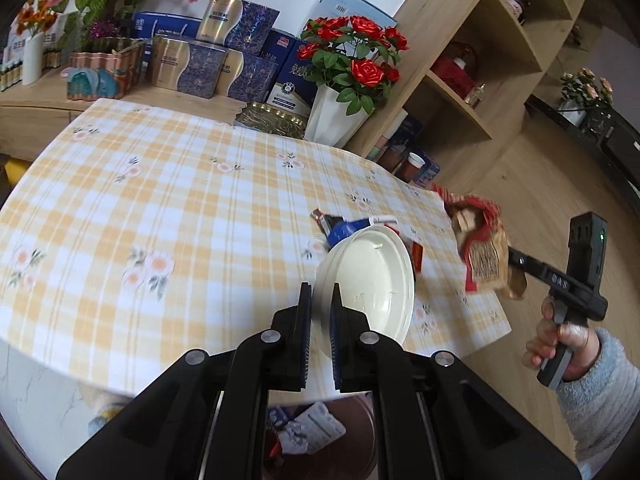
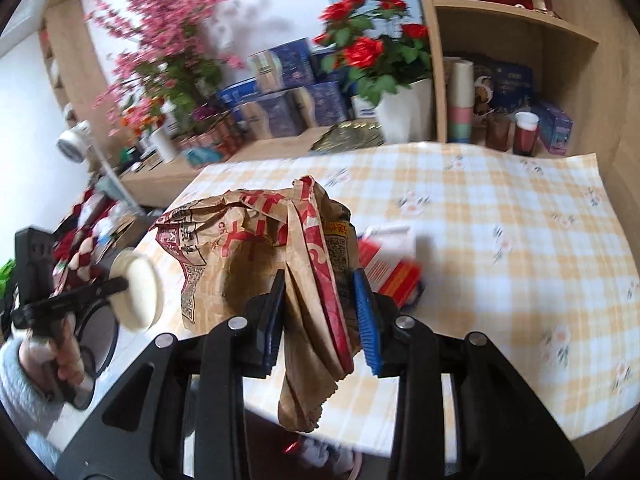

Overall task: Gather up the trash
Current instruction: 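Carry lid and paper bag over the bin and open the right gripper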

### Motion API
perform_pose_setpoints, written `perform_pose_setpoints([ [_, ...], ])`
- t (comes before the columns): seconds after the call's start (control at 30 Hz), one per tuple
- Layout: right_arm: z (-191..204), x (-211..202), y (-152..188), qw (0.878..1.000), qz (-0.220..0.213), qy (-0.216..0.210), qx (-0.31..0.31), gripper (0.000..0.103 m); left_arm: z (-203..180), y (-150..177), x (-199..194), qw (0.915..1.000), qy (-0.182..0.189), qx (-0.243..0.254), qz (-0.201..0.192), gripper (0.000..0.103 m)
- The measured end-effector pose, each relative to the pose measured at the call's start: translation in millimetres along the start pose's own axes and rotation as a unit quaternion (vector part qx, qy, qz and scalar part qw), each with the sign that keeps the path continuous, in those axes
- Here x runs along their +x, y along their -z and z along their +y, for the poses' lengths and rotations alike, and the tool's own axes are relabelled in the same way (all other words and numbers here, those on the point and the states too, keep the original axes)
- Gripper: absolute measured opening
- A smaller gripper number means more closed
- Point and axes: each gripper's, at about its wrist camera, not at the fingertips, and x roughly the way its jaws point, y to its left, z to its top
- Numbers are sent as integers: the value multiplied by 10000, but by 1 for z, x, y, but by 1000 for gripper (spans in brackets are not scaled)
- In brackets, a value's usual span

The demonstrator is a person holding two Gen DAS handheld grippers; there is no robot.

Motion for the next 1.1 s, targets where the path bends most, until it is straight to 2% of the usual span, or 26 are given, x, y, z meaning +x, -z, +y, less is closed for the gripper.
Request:
perform_pose_setpoints([
  [0.23,48,-20,69,9975,341,-294,-550,35,2,41,-30,9999,-56,88,31,9],
  [0.37,64,-15,111,9930,827,-404,-735,35,7,60,-39,10000,-83,8,45,9],
  [0.5,67,10,154,9862,1530,-463,-428,35,11,70,-39,9999,-80,-121,64,9],
  [0.67,72,50,190,9729,2246,-544,-11,35,12,77,-39,9998,-88,-158,23,9],
  [0.9,74,114,221,9486,3131,-163,421,35,11,86,-40,9998,-159,-84,54,9],
  [1.0,74,129,227,9437,3281,112,410,35,14,90,-42,9998,-184,-107,48,9],
  [1.1,70,141,234,9400,3332,289,676,35,19,95,-40,9995,-205,-207,95,9],
])
